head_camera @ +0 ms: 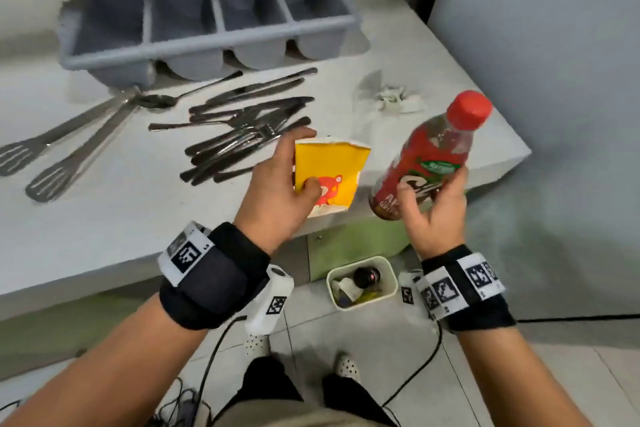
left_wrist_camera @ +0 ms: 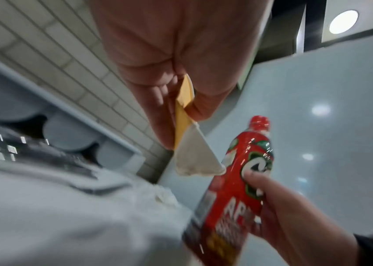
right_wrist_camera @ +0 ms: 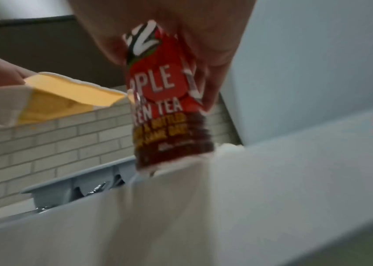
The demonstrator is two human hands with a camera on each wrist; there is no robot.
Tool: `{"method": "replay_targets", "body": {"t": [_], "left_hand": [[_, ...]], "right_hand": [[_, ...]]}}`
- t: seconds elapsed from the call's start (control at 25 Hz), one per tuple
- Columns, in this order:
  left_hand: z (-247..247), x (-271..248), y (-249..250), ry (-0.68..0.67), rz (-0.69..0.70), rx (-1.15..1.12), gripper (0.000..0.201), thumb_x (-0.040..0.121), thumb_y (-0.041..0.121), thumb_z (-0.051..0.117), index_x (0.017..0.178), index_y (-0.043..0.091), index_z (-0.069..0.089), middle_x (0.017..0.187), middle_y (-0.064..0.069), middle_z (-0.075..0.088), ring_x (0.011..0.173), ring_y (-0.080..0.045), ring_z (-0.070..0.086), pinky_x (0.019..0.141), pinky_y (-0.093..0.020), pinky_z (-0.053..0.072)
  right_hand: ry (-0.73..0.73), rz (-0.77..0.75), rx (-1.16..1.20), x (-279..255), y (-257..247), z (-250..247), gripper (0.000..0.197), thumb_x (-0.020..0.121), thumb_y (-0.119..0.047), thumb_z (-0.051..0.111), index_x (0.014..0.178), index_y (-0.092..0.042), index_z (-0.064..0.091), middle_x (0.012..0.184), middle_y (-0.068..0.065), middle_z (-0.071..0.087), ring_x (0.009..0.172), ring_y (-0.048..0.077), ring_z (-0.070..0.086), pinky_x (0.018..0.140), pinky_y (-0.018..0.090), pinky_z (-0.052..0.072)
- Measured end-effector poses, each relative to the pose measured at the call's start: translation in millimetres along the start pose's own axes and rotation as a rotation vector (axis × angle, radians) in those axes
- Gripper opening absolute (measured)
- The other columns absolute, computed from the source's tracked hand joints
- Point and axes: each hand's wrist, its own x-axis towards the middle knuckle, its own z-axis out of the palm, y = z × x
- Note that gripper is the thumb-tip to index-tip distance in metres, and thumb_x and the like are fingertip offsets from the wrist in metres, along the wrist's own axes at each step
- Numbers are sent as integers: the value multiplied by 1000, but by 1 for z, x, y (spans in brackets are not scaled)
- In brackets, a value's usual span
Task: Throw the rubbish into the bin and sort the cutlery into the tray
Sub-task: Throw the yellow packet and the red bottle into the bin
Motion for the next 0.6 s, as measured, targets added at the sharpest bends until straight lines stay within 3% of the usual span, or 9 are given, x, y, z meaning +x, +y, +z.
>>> {"method": "replay_targets", "body": {"t": [0.12,0.2,0.28,0.32,0.36,0.44,0.52,0.6], "left_hand": [[68,-17,5,-115,-12,36,65,80,2,55,139,19,34,59,0,48,50,-15,44,54,-30,34],[99,-27,4,-171,9,39,64,81,0,55,140,16,34,69,2,50,51,-16,45,53,-26,29],[118,-35,0,-248,43,26,62,82,0,55,137,21,35,89,-8,60,66,-29,57,61,-29,41],[130,-38,-6,-304,48,34,62,82,1,54,134,28,34,93,-12,63,72,-34,60,65,-33,48],[142,-40,-15,-364,41,60,60,82,1,53,128,34,31,93,-16,65,73,-37,61,66,-39,52],[173,-41,-41,-469,-20,109,58,83,0,50,126,34,30,89,-21,65,71,-38,60,67,-45,53],[214,-40,-79,-551,-120,173,57,85,-2,47,134,23,33,81,-18,59,72,-38,59,65,-41,50],[253,-39,-119,-597,-200,245,57,87,-3,44,138,18,32,81,-15,53,81,-40,60,64,-34,41]], "right_hand": [[133,109,187,-22,39,-33,65,72,-29,57,119,11,37,105,3,59,95,10,59,88,9,45],[210,152,249,-42,58,-48,54,74,-23,57,119,1,39,104,-20,63,95,-8,60,87,10,47],[270,194,264,-61,71,-58,49,75,-21,55,119,-11,35,106,-29,61,97,-15,58,88,7,46],[309,250,272,-72,85,-62,51,76,-23,55,120,-10,33,108,-29,60,98,-15,58,88,6,46],[353,324,282,-83,102,-63,56,75,-26,55,123,-6,34,108,-25,60,96,-15,58,88,7,47],[422,516,265,-104,145,-56,69,71,-30,59,127,4,37,106,-6,60,90,-12,60,88,14,49],[458,710,237,-124,194,-39,71,73,-24,65,132,4,36,111,8,60,91,3,61,91,28,48],[458,894,242,-137,243,-14,61,81,-8,67,132,3,37,121,21,59,97,18,57,94,35,46]]}}
